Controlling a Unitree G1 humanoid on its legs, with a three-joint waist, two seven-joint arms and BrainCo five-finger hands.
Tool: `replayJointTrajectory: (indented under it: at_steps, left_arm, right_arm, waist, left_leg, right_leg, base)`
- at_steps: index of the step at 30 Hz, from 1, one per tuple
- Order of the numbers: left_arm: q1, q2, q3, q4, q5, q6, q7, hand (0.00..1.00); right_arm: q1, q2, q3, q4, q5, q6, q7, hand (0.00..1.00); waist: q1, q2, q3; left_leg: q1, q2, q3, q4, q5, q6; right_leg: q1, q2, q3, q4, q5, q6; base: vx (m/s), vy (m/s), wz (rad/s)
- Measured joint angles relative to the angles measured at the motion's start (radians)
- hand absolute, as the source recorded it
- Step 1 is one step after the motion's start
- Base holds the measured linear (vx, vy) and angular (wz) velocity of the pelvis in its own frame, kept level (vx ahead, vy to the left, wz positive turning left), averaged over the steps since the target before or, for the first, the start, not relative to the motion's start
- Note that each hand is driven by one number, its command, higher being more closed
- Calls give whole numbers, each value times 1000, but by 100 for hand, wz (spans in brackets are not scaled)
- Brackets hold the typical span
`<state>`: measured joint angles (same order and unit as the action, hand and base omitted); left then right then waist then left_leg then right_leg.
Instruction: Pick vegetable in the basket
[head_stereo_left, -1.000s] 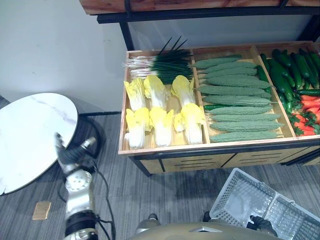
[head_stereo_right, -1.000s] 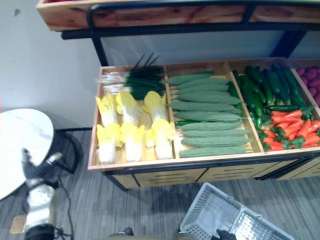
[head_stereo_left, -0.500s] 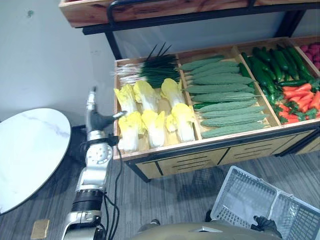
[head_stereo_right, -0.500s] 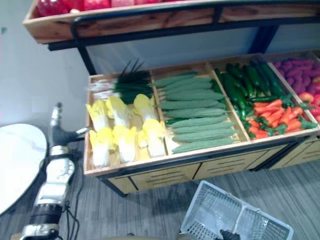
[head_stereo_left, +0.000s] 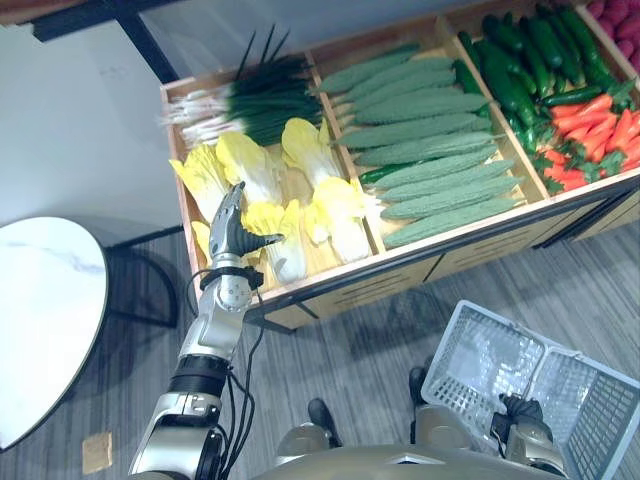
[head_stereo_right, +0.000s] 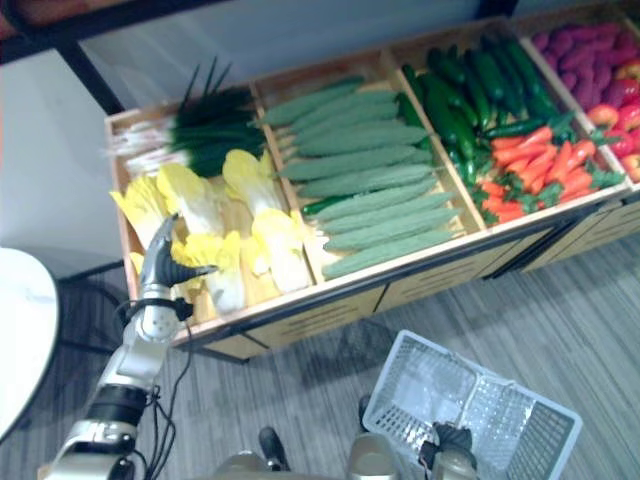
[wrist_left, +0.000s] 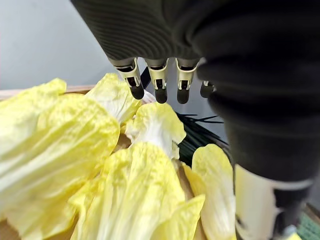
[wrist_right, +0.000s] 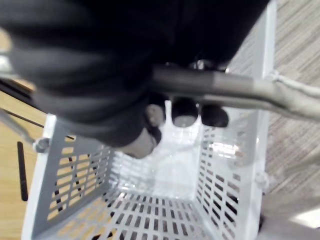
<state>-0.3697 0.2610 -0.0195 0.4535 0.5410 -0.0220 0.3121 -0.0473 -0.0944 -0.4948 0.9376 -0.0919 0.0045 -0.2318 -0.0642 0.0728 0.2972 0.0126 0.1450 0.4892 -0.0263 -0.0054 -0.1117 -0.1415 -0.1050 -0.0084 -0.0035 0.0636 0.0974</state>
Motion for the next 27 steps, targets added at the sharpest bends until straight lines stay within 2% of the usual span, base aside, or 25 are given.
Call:
replayJointTrajectory:
  at_steps: [7, 8, 11, 14, 18, 21, 24, 27]
  left_arm:
    - [-107, -3, -18, 86, 1, 15, 27, 0]
    - [-118, -3, -18, 93, 1, 15, 34, 100]
    - [-186, -1, -18, 156, 2, 5, 67, 100]
    - [-239, 6, -13, 189, 4, -1, 87, 100]
    - [-278, 7, -2, 217, 29, -4, 81, 100]
    - [-287, 7, 0, 218, 29, -3, 55, 100]
    - [-280, 7, -21, 219, 24, 10, 12, 100]
    - [-262, 10, -33, 194, 19, 20, -22, 100]
  right_arm:
    - [-60, -5, -8, -12, 19, -14, -23, 100]
    - [-64, -5, -8, -13, 24, -14, -26, 100]
    - [-82, -6, -8, -19, 32, -16, -44, 100]
    - [-84, -8, -7, -25, 35, -23, -49, 100]
    - [-84, -12, 0, -32, 34, -23, -50, 100]
    - [-82, -11, 3, -38, 34, -23, -50, 100]
    - [-57, 3, 2, -37, 35, -21, -47, 100]
    - [-23, 17, -3, -37, 40, -19, -42, 100]
  waist:
    - [-1, -8, 93]
    - [0, -8, 93]
    - [4, -8, 129]
    - [9, -9, 131]
    - [18, -14, 133]
    - [15, -14, 133]
    - [8, -17, 129]
    - [0, -29, 99]
  left_leg:
    - [-51, -3, 39, 10, 3, 5]
    - [-61, -3, 41, 12, 3, 5]
    - [-73, -3, 46, 13, 7, 10]
    - [-94, -4, 45, 14, 8, 12]
    - [-98, -5, 45, 12, 11, 16]
    - [-92, -6, 36, 8, 14, 21]
    - [-35, -7, 9, -10, 15, 22]
    - [-5, -9, -14, -26, 18, 21]
  right_leg:
    - [-79, 1, 37, 26, 11, -4]
    - [-89, 1, 38, 27, 12, -4]
    - [-102, 0, 42, 31, 15, -3]
    - [-125, -3, 39, 38, 15, -3]
    - [-128, -5, 36, 43, 16, -3]
    - [-117, -9, 23, 45, 16, -3]
    - [-44, -12, -8, 35, 2, 1]
    - [-4, -15, -40, 31, -9, 0]
  base:
    - [-32, -8, -13]
    - [6, -10, -8]
    - [0, 0, 0]
    - [-7, -8, 6]
    - [-11, -7, 3]
    - [4, -7, 12]
    - [53, 4, 27]
    - [69, 8, 24]
